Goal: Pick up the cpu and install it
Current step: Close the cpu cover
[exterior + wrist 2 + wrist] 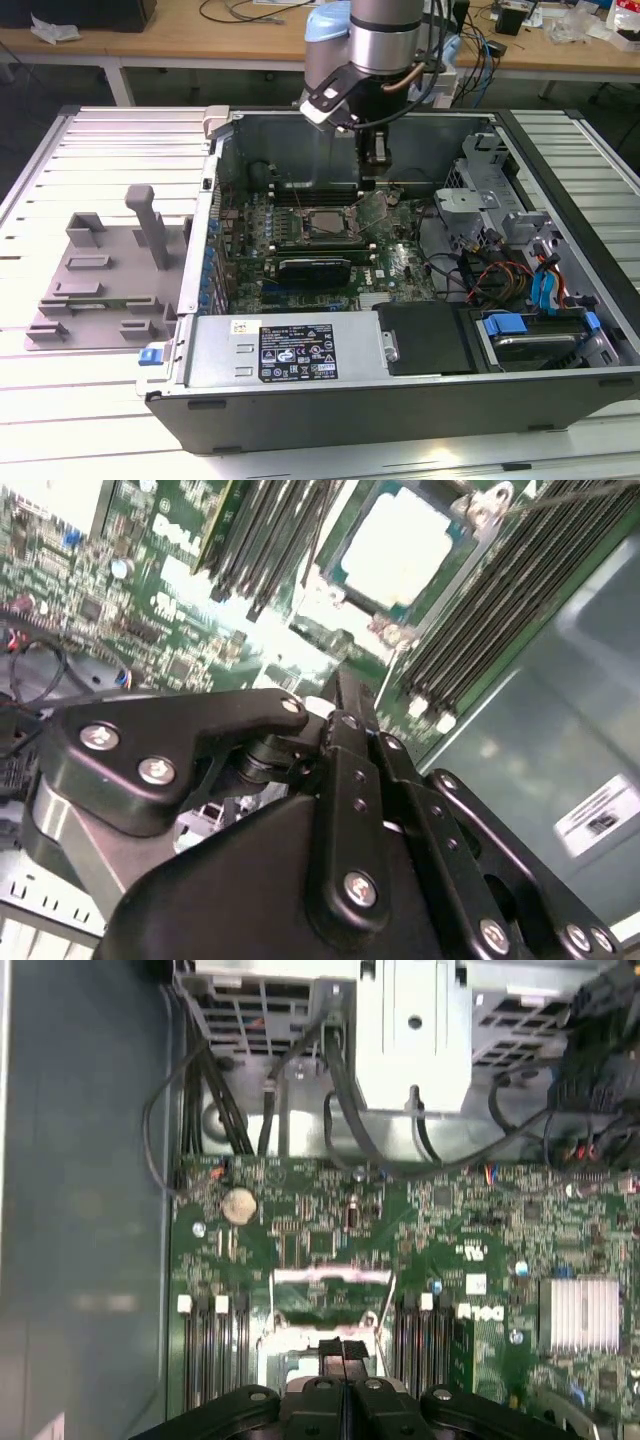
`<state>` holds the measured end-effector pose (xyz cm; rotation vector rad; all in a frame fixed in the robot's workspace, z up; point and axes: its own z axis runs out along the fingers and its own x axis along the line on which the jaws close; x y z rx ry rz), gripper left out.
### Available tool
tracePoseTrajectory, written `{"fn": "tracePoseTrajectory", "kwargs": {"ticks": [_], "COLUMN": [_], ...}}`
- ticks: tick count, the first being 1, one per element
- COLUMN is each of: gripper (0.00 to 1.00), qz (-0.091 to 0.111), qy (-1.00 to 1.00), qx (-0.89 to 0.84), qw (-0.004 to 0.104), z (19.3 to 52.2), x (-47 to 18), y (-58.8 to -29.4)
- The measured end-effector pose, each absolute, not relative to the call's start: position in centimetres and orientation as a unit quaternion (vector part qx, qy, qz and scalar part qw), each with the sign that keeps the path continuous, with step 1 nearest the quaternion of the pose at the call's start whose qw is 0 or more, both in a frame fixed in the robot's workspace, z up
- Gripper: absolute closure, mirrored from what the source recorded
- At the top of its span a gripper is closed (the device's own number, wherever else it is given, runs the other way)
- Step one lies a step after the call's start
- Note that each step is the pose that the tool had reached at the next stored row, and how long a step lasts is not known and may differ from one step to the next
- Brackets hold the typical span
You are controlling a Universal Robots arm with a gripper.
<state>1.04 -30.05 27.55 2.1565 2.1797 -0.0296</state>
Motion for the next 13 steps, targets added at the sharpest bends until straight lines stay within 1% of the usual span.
{"fn": "tracePoseTrajectory", "kwargs": {"ticks": [9, 13], "gripper": [0.89, 0.89], "qz": [-0.012, -0.013], "qy": [0.71, 0.711], "qx": [0.703, 0.703], "qw": [0.035, 0.034], "z": [26.9, 26.3], "x": [5.4, 6.2], "y": [-30.0, -30.0]}}
